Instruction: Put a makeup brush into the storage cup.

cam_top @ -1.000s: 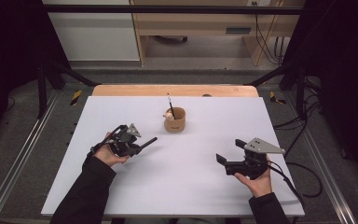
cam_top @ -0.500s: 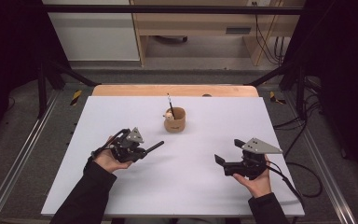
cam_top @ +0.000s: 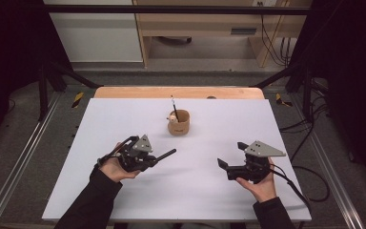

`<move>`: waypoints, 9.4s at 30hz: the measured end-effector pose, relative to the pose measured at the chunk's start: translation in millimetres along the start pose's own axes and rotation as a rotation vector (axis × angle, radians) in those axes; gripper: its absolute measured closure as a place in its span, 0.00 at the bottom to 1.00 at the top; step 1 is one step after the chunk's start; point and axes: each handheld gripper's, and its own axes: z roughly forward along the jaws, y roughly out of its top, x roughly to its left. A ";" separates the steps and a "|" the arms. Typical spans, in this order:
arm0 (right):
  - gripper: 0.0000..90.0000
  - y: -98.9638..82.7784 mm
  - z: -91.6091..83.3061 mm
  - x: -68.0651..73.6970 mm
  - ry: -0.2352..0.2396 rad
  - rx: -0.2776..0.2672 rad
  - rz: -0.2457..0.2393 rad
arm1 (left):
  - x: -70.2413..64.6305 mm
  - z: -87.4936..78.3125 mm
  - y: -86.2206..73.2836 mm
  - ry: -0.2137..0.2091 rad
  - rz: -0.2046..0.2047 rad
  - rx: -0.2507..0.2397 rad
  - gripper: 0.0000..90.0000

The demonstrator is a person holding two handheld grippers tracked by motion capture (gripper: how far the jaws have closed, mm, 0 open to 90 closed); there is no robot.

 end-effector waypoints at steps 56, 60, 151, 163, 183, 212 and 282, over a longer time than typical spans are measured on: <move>0.12 49.8 24.6 65.5 0.070 0.260 -0.468 | -24.0 13.2 33.1 -0.118 0.109 0.051 0.87; 0.12 50.2 25.6 69.7 0.074 0.276 -0.502 | -23.8 13.7 35.0 -0.129 0.113 0.055 0.87; 0.82 36.5 53.1 113.8 0.266 0.376 -0.926 | -38.6 12.5 62.1 -0.281 0.170 0.084 0.87; 0.88 33.9 55.6 113.9 0.303 0.397 -0.926 | -37.6 10.3 60.6 -0.277 0.161 0.066 0.85; 0.88 34.5 55.2 99.7 0.286 0.391 -0.817 | -24.6 -4.5 46.6 -0.154 0.129 -0.021 0.44; 0.88 15.8 41.6 63.7 0.188 0.308 -0.547 | -13.4 -16.0 -8.6 -0.021 -0.092 -0.218 0.24; 0.88 7.6 34.1 59.9 0.199 0.125 -0.295 | -39.3 19.9 3.7 -0.089 -0.337 -0.590 0.23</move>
